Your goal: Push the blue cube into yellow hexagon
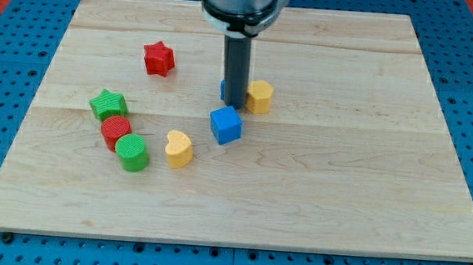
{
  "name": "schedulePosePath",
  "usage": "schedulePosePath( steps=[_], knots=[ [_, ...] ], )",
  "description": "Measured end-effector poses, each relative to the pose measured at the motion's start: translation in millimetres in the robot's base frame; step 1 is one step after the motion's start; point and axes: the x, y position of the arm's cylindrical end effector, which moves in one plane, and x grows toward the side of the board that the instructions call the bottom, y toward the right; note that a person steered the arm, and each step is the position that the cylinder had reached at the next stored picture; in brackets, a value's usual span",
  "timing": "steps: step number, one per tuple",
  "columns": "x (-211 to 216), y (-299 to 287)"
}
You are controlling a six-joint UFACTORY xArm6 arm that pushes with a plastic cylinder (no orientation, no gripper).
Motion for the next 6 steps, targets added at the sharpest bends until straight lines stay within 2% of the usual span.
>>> schedulePosePath(
  steps=[1,2,4,5,6],
  knots=[
    [-0.5,-47.9],
    [29.1,-68.5],
    [68.8,-30.8],
    [58.2,9.9],
    [35.0,10.5]
  ],
)
